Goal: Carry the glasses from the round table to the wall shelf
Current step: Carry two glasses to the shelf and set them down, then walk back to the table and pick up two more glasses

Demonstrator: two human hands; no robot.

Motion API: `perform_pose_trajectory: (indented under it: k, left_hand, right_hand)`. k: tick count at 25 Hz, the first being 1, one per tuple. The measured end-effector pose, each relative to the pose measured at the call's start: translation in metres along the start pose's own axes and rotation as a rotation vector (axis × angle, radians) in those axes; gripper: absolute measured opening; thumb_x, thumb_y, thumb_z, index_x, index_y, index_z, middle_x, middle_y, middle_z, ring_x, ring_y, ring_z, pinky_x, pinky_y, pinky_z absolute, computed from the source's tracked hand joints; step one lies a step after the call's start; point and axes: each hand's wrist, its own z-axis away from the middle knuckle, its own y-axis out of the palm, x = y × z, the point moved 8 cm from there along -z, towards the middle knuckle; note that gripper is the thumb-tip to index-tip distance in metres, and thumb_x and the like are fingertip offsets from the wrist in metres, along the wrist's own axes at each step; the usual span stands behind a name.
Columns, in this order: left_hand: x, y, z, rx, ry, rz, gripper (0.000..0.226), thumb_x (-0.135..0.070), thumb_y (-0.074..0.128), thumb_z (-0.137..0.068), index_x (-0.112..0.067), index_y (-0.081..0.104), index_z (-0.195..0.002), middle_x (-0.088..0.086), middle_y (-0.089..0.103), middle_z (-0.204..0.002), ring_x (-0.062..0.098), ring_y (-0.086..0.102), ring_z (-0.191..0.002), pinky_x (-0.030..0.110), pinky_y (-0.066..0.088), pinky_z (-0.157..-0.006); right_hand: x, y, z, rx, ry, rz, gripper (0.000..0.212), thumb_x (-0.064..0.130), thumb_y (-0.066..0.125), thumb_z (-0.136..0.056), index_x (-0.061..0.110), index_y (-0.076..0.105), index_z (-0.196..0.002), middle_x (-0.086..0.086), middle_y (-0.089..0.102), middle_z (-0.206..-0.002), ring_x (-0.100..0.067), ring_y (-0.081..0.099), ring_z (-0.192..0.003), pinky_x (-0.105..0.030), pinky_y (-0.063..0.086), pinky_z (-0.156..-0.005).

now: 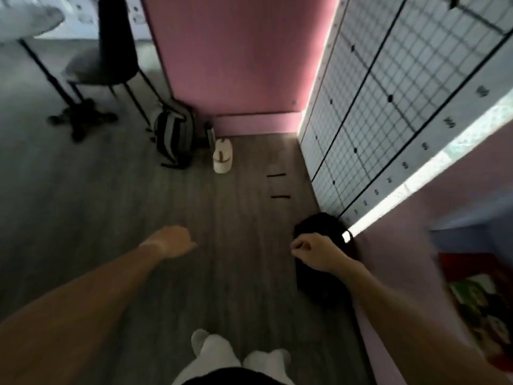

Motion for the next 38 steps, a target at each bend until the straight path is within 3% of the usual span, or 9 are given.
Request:
perform_pose_trajectory:
  k: [4, 7, 11, 15, 17, 21, 26, 32, 38]
  left_hand:
    - [0.104, 0.165, 0.057, 0.308, -0.246, 0.217, 0.040, -0.044, 0.048, -0.096, -0.015, 0.070, -0.113, 0.009, 0.072, -0.105, 0.023, 0.068, -0.087, 0.020, 0.046, -0.058]
    - [0.150, 0.263, 0.088, 0.457, -0.374, 0.398, 0.038, -0.046, 0.052, -0.091, -0.017, 0.070, -0.106, 0.007, 0.074, -0.096, 0.025, 0.072, -0.086, 0.023, 0.052, -0.062]
    - [0.170, 0.292, 0.096, 0.482, -0.390, 0.525, 0.030, -0.040, 0.053, -0.093, -0.018, 0.069, -0.105, 0.008, 0.074, -0.103, 0.022, 0.069, -0.088, 0.023, 0.049, -0.062]
    - [0.193, 0.265, 0.067, 0.374, -0.337, 0.567, 0.032, -0.043, 0.052, -0.093, -0.021, 0.069, -0.108, 0.004, 0.073, -0.111, 0.026, 0.067, -0.105, 0.031, 0.050, -0.092]
    - [0.205, 0.242, 0.049, 0.314, -0.311, 0.591, 0.031, -0.043, 0.052, -0.092, -0.022, 0.070, -0.106, 0.004, 0.073, -0.109, 0.026, 0.068, -0.103, 0.032, 0.051, -0.092]
    - [0.232, 0.198, 0.017, 0.201, -0.305, 0.643, 0.028, -0.040, 0.054, -0.091, -0.023, 0.071, -0.105, 0.002, 0.074, -0.107, 0.023, 0.068, -0.104, 0.031, 0.051, -0.091]
    - [0.285, 0.177, -0.004, 0.244, -0.381, 0.627, 0.029, -0.033, 0.052, -0.094, -0.018, 0.070, -0.111, 0.006, 0.069, -0.121, 0.026, 0.064, -0.113, 0.031, 0.048, -0.093]
    - [0.368, 0.120, -0.045, 0.278, -0.566, 0.614, 0.033, -0.038, 0.052, -0.090, -0.019, 0.070, -0.110, 0.006, 0.070, -0.121, 0.026, 0.063, -0.116, 0.031, 0.047, -0.096]
    - [0.419, -0.009, -0.126, 0.071, -0.570, 0.660, 0.032, -0.037, 0.053, -0.094, -0.018, 0.071, -0.113, 0.006, 0.069, -0.123, 0.028, 0.062, -0.118, 0.031, 0.046, -0.094]
  right_hand:
    - [-0.037, 0.161, 0.020, 0.343, 0.143, 0.090, 0.016, 0.027, 0.059, -0.095, 0.024, 0.071, -0.105, 0.003, 0.069, -0.104, -0.017, 0.065, -0.105, -0.030, 0.050, -0.092]
    - [-0.042, 0.237, 0.047, 0.577, 0.207, 0.155, 0.022, 0.032, 0.056, -0.089, 0.020, 0.072, -0.100, 0.000, 0.072, -0.106, -0.021, 0.066, -0.102, -0.035, 0.053, -0.090]
    - [-0.020, 0.247, 0.048, 0.551, 0.331, 0.151, 0.031, 0.038, 0.047, -0.081, 0.019, 0.071, -0.080, 0.001, 0.073, -0.092, -0.022, 0.067, -0.088, -0.037, 0.056, -0.083]
    - [0.035, 0.233, 0.002, 0.456, 0.303, 0.144, 0.028, 0.032, 0.049, -0.087, 0.019, 0.074, -0.088, -0.001, 0.075, -0.100, -0.027, 0.067, -0.098, -0.036, 0.053, -0.089]
    - [0.065, 0.225, -0.029, 0.400, 0.280, 0.122, 0.023, 0.033, 0.052, -0.089, 0.026, 0.075, -0.090, 0.003, 0.075, -0.105, -0.024, 0.067, -0.103, -0.033, 0.051, -0.091]
    - [0.113, 0.220, -0.090, 0.365, 0.266, 0.046, 0.015, 0.044, 0.057, -0.079, 0.036, 0.068, -0.075, 0.010, 0.073, -0.092, -0.017, 0.068, -0.095, -0.030, 0.051, -0.086]
    - [0.155, 0.214, -0.164, 0.428, 0.243, 0.075, 0.021, 0.033, 0.057, -0.087, 0.025, 0.074, -0.096, 0.005, 0.072, -0.099, -0.016, 0.064, -0.095, -0.022, 0.042, -0.081]
    - [0.207, 0.167, -0.280, 0.510, 0.185, 0.213, 0.019, 0.029, 0.054, -0.093, 0.028, 0.072, -0.094, 0.001, 0.072, -0.109, -0.022, 0.065, -0.111, -0.025, 0.045, -0.088]
    - [0.295, 0.116, -0.394, 0.518, 0.090, 0.322, 0.026, 0.027, 0.053, -0.095, 0.016, 0.073, -0.108, -0.004, 0.071, -0.120, -0.026, 0.063, -0.114, -0.032, 0.048, -0.095]
